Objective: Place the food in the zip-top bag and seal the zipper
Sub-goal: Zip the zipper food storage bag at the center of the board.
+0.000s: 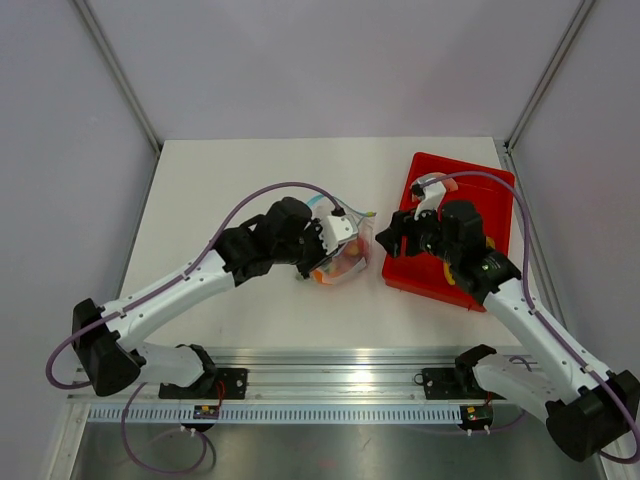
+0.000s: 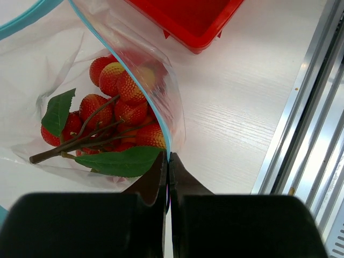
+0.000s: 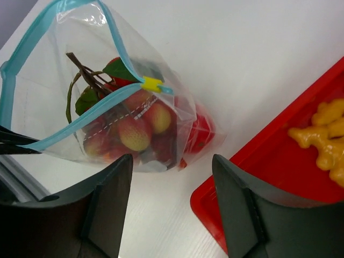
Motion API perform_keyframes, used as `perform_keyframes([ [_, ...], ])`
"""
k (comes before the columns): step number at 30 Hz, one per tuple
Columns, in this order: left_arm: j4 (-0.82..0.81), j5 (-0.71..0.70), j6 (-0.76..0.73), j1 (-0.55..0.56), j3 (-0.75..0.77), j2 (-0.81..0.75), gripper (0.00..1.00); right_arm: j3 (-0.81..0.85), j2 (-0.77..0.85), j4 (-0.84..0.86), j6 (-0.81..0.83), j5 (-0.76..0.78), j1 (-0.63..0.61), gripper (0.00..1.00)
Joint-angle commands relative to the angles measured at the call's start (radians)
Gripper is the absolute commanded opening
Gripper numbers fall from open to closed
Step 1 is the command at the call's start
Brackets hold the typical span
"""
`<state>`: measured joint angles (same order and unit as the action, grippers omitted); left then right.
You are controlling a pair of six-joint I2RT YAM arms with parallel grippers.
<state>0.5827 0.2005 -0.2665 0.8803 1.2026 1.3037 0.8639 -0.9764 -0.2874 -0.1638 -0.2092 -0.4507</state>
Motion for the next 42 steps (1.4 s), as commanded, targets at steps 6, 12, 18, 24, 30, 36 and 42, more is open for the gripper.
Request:
perform_keyframes([
  [6, -0.049, 0.056, -0.065, -0.029, -0.017, -0.055, 0.0, -0.144, 0.061, 0.353, 0.329, -0.17, 0.003, 0.61],
  [12, -0.04, 0.083, -0.073, -0.03, -0.014, -0.052, 0.0, -0.151, 0.005, 0.432, 0.385, -0.197, 0.001, 0.64],
  [18, -0.03, 0.094, -0.074, -0.03, -0.012, -0.049, 0.0, -0.1, -0.12, 0.452, 0.431, -0.232, 0.003, 0.66],
  [24, -0.023, 0.086, -0.086, -0.037, -0.026, -0.066, 0.0, -0.1, -0.18, 0.522, 0.437, -0.236, 0.004, 0.66],
  [30, -0.021, 0.077, -0.092, -0.055, -0.038, -0.08, 0.0, -0.088, -0.212, 0.557, 0.445, -0.303, 0.029, 0.62],
  [36, -0.026, 0.066, -0.091, -0.066, -0.04, -0.077, 0.0, -0.054, -0.226, 0.496, 0.455, -0.449, 0.035, 0.48],
  [42, -0.027, 0.063, -0.091, -0.078, -0.04, -0.064, 0.0, -0.063, -0.206, 0.488, 0.44, -0.435, 0.035, 0.3],
])
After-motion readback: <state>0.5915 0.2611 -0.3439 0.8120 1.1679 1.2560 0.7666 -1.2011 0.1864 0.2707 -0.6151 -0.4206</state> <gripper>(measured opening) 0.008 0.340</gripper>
